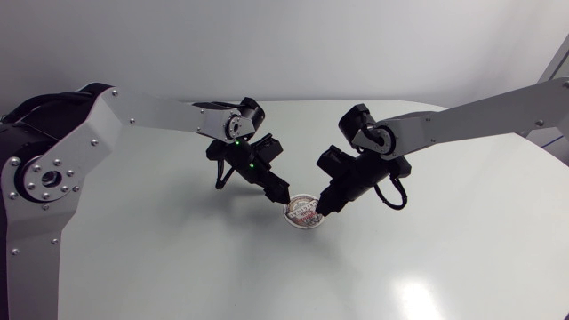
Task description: Turn the coaster over.
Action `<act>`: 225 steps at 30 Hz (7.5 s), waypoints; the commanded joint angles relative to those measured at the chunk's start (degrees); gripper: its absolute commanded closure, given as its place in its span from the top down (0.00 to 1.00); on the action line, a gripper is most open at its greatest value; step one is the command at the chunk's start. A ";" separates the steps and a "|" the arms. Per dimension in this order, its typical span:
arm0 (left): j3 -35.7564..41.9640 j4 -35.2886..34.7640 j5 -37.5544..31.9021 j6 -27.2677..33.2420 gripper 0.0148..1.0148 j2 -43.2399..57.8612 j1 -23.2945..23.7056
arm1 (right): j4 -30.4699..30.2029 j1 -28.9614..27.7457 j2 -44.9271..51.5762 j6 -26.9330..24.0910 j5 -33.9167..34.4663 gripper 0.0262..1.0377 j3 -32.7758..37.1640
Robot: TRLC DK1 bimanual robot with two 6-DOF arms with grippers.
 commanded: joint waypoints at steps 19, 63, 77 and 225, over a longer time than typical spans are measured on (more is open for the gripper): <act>4.44 -1.92 2.82 0.82 0.97 2.62 1.35 | -1.62 2.17 6.56 -0.16 0.48 0.02 -0.17; -4.18 -3.51 4.49 4.68 0.97 -4.24 5.57 | -4.96 11.04 9.20 6.70 0.83 0.02 8.88; -7.08 -11.15 4.75 12.77 0.96 -3.53 1.17 | -3.20 4.80 9.81 3.80 1.44 0.02 8.00; 8.66 -26.09 12.93 7.50 0.79 18.79 1.87 | -1.27 2.52 -0.38 -0.95 -0.84 0.02 -6.06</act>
